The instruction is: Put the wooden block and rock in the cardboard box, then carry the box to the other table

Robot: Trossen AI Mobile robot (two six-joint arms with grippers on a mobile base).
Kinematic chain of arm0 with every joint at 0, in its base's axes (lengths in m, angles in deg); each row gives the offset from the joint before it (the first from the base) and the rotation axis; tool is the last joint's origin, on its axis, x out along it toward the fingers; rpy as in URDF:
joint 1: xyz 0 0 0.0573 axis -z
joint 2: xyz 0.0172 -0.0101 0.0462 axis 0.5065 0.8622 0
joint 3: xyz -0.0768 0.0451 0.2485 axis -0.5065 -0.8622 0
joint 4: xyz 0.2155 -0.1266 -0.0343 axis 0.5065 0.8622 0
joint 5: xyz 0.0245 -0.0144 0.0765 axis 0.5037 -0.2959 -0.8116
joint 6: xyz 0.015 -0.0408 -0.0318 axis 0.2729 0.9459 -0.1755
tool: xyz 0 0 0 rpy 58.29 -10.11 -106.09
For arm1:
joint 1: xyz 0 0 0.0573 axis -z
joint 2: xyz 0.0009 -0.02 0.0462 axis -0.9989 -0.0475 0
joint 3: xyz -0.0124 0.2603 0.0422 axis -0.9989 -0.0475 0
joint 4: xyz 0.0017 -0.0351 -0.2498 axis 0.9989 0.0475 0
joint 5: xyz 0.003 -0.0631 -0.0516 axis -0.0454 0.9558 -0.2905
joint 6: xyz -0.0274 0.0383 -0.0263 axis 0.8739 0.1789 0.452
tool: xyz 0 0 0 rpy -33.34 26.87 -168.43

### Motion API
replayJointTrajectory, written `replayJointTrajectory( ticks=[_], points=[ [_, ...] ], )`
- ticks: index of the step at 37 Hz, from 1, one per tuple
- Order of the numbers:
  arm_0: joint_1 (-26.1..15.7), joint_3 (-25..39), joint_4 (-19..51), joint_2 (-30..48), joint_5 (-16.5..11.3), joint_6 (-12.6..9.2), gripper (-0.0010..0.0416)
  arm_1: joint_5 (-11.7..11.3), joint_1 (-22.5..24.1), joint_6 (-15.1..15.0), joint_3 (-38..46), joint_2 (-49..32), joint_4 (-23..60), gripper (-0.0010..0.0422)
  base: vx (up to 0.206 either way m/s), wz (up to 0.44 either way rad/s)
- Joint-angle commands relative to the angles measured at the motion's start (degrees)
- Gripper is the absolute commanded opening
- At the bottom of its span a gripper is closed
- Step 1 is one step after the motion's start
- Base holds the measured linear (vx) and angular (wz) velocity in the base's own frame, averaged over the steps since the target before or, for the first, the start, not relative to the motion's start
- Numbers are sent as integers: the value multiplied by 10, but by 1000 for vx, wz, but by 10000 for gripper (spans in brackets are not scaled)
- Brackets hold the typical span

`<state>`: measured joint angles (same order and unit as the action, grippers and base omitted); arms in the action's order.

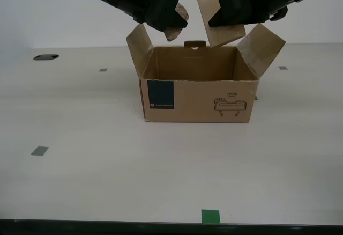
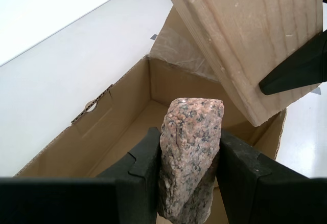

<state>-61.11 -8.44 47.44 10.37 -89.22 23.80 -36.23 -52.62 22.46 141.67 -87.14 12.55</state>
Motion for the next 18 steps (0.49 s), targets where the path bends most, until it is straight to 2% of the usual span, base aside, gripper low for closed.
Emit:
replayJointTrajectory(
  ticks=[1,18],
  points=[
    [0,1,-3,-1,-2,0,0,2,1,-2,1,0,-3,0,0,0],
    [0,1,-3,-1,-2,0,2,3,0,-2,1,0,-3,1,0,0]
  ],
)
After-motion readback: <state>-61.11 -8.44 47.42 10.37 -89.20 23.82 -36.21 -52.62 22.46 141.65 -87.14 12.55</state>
